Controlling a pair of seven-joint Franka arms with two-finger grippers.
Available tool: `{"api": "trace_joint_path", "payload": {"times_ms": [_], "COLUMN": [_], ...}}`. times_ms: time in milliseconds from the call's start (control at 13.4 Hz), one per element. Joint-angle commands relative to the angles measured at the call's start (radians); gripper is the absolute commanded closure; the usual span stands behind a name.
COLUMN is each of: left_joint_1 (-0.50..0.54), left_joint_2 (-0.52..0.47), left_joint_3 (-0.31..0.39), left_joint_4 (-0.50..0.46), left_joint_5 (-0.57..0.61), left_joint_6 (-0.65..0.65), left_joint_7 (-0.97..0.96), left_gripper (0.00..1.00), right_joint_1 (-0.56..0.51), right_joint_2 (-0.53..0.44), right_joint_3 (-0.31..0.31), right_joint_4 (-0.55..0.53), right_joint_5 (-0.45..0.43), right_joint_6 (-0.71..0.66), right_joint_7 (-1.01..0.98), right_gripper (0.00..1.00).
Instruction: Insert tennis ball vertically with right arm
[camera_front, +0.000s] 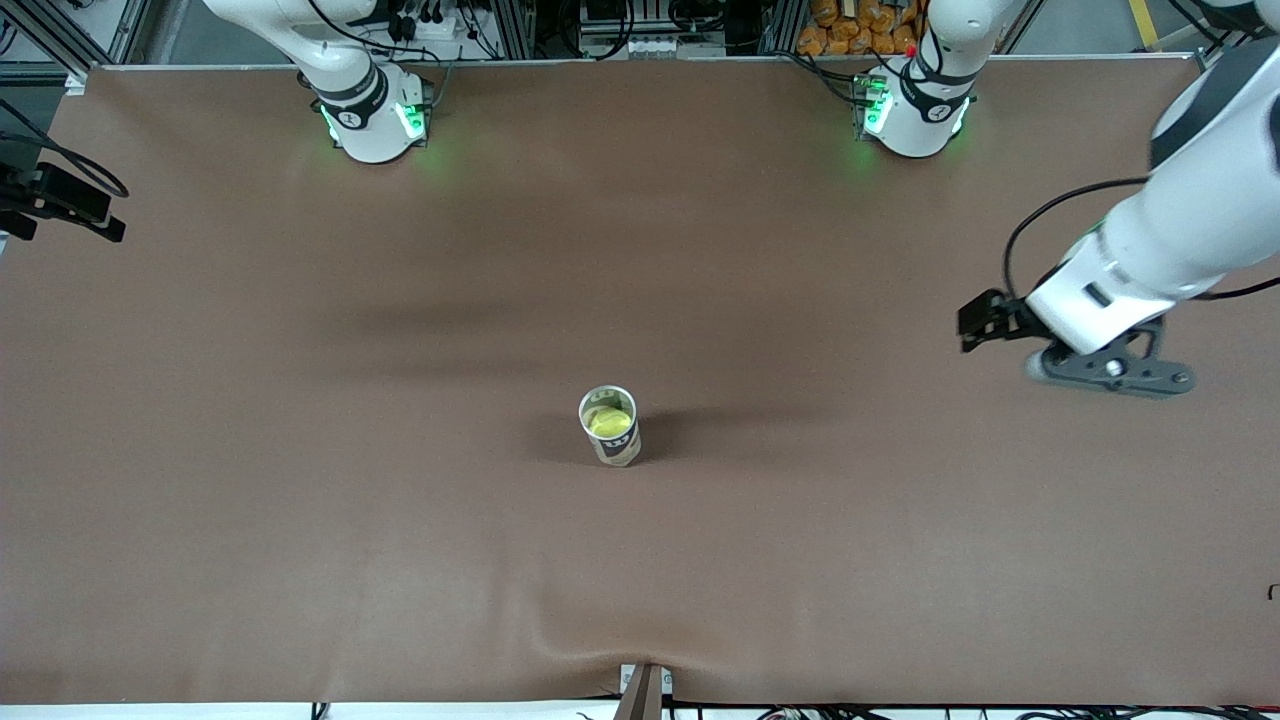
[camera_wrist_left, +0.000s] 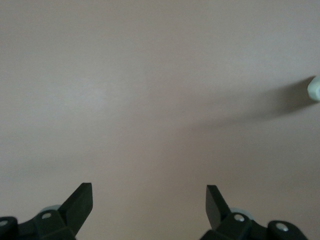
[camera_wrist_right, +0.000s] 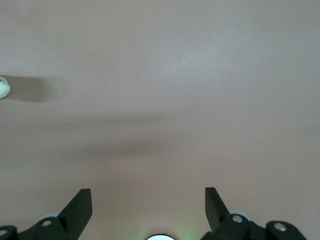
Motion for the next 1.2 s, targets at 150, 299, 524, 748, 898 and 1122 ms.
{"api": "trace_joint_path", "payload": {"times_ms": [150,299,524,748,898,1122], "left_joint_1": [-0.008,-0.024,-0.053,-0.226,-0.276,-0.383], "left_joint_2": [-0.012,-0.015,-0.117,-0.285,-0.328,-0.415], "left_joint_3": [-0.012,0.002,0.094,0.366,0.474,0.658], "left_joint_4": [0.068,0.085,0.099,0.163,0.177,0.186], "left_joint_5": [-0.002,0.007,-0.053,-0.174,-0.240,-0.297], "left_joint_6": [-0.069,-0.069,-0.067,-0.057,-0.057,-0.057], "left_joint_7": [0.028,0.028,0.054,0.149,0.174,0.277], "left_gripper": [0.00,0.00,0.00,0.00,0.00,0.00], "right_joint_1": [0.002,0.002,0.002,0.002,0.002,0.004], "right_joint_2": [0.000,0.001,0.001,0.000,0.000,0.001], "right_joint_3": [0.000,0.000,0.000,0.000,0.000,0.000], "right_joint_4": [0.001,0.001,0.001,0.001,0.001,0.001], "right_joint_5": [-0.003,-0.004,-0.006,-0.006,-0.006,-0.006], "right_joint_6": [0.005,0.011,0.011,0.011,0.012,0.012], "right_joint_7": [0.008,0.008,0.008,0.008,0.008,0.008], "right_gripper": [0.00,0.00,0.00,0.00,0.00,0.00]}}
